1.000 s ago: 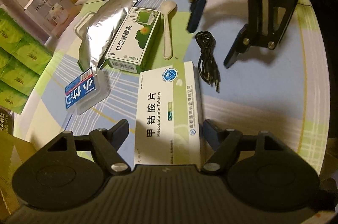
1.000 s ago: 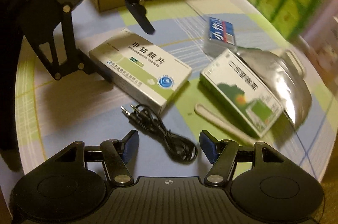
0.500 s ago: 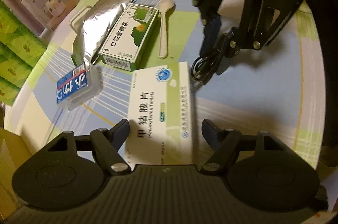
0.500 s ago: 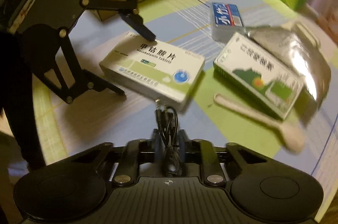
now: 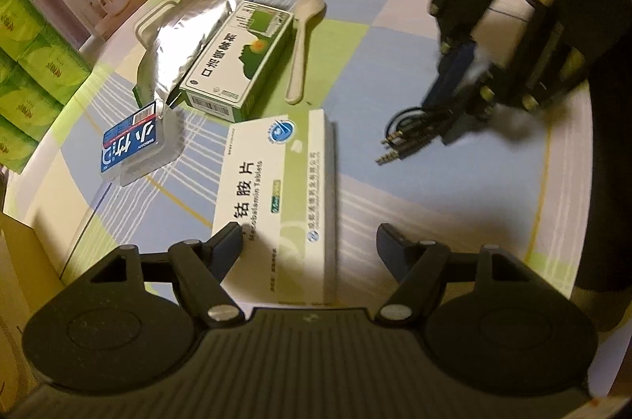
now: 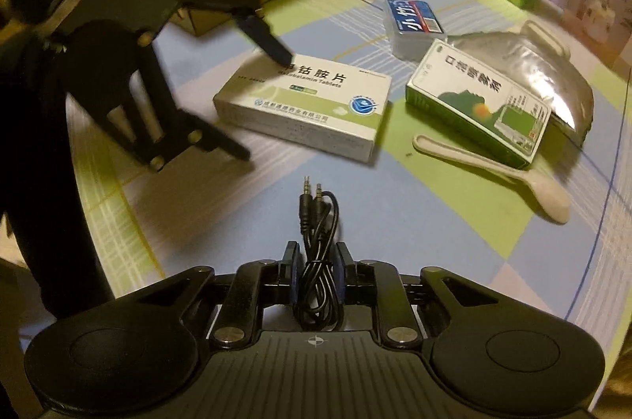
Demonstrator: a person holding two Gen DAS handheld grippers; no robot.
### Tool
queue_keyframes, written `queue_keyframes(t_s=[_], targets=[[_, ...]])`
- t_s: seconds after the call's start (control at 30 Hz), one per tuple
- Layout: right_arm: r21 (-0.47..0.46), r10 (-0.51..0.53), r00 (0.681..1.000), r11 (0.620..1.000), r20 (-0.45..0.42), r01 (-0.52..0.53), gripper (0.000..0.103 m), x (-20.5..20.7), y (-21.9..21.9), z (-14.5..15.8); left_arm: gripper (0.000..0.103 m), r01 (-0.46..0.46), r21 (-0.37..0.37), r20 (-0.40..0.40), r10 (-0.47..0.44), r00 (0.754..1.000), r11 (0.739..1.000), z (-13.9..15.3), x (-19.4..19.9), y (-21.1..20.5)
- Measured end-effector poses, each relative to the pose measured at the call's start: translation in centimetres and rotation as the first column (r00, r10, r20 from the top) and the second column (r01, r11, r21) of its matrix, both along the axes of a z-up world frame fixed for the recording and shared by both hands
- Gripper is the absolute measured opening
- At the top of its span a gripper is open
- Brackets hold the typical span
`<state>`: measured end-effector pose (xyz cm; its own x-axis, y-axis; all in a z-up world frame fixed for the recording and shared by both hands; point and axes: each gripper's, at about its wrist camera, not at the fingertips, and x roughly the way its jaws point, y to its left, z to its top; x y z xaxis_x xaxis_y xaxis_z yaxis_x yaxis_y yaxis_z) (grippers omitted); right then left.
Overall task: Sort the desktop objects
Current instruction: 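Carry the Mecobalamin box with the left gripper while the right gripper carries the cable to the cardboard box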
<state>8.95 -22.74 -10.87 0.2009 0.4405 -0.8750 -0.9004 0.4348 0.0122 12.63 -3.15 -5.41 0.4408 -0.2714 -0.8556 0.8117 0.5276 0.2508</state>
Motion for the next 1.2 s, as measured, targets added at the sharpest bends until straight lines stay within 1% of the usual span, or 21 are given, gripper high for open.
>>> queue_keyframes(t_s=[0.2,0.3,0.4,0.43,0.47,0.53,0.67,0.77,0.93,1.03,1.1,1.2], targets=[[0.011,-0.025,1.000,1.000,0.004,0.025,0.015,-0.2,-0.2,-0.2,0.074,-0.035,-0.024,-0.022,0.034,0.999,0.999,0.2,1.8,-0.2],[0.015,-0.036,0.999,0.999,0.005,0.036,0.015,-0.3,-0.2,-0.1,0.076,-0.054,-0.025,-0.034,0.053,0.998,0.998,0.2,2.5,-0.3],[0.025,-0.054,0.999,0.998,0.001,0.054,0.015,-0.3,-0.4,-0.1,0.077,-0.083,-0.007,-0.067,0.082,0.994,0.997,-0.2,3.4,-0.1],[0.029,-0.060,0.998,0.998,0.001,0.060,0.015,-0.3,-0.4,-0.1,0.077,-0.095,-0.011,-0.084,0.094,0.992,0.995,-0.3,3.7,0.1],[0.032,-0.066,0.998,0.997,0.000,0.066,0.015,-0.3,-0.4,-0.1,0.076,-0.110,-0.018,-0.101,0.107,0.989,0.994,-0.3,4.0,0.2],[0.038,-0.079,0.997,0.996,-0.001,0.079,0.014,-0.3,-0.4,-0.1,0.071,-0.140,-0.032,-0.131,0.135,0.982,0.990,-0.2,4.2,0.5],[0.052,-0.115,0.993,0.992,-0.003,0.115,0.013,-0.5,-0.5,-0.1,0.069,-0.153,-0.023,-0.134,0.149,0.980,0.988,0.0,3.3,0.6],[0.068,-0.153,0.988,0.986,-0.021,0.154,0.013,-0.8,-0.8,0.0,0.069,-0.175,-0.035,-0.134,0.169,0.977,0.984,0.3,2.1,1.0],[0.109,-0.224,0.975,0.968,-0.018,0.224,0.012,-1.3,-1.1,1.0,0.068,-0.255,-0.082,-0.138,0.243,0.960,0.963,1.1,0.5,2.0],[0.129,-0.272,0.962,0.954,-0.018,0.272,0.012,-1.3,-1.2,1.8,0.068,-0.286,-0.109,-0.134,0.271,0.953,0.952,1.8,-0.1,2.6],[0.121,-0.285,0.959,0.951,-0.009,0.284,0.012,-1.4,-1.0,2.1,0.068,-0.296,-0.116,-0.130,0.281,0.951,0.948,2.2,-0.3,2.8],[0.077,-0.278,0.961,0.958,0.006,0.276,0.012,-1.7,-0.5,1.5,0.068,-0.295,-0.112,-0.126,0.281,0.951,0.949,2.3,-0.6,2.8]])
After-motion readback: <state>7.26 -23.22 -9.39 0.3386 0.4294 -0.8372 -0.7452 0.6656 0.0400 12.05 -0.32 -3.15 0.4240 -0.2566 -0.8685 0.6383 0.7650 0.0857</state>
